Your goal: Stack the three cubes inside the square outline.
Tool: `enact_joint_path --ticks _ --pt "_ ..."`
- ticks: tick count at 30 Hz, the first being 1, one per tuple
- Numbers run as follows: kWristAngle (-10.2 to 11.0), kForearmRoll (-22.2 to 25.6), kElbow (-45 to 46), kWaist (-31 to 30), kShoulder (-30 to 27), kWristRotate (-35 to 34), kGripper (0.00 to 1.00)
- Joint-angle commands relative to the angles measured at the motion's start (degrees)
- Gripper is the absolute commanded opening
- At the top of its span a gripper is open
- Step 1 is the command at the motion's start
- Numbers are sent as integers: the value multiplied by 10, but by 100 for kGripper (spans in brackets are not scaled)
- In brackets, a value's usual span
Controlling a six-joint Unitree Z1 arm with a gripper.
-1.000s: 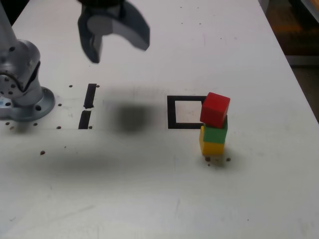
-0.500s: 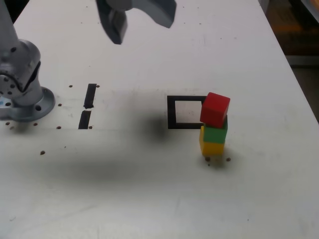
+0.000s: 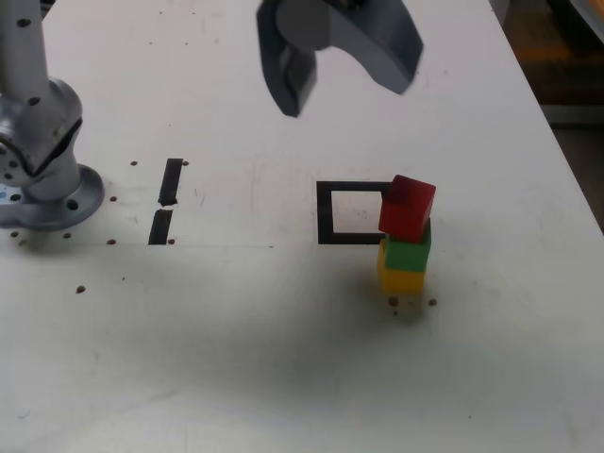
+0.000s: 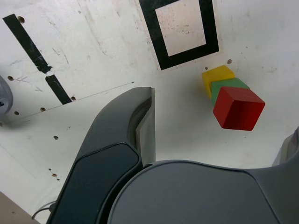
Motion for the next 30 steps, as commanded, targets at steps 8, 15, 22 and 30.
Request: enact_joint_path --ticks 8,15,22,30 --pt "-7 5 -32 -33 46 -3 99" --pt "-5 -4 -40 -51 80 -9 98" --pt "-1 -7 -59 -62 111 -10 97" --pt "6 -7 -80 -73 136 -12 97"
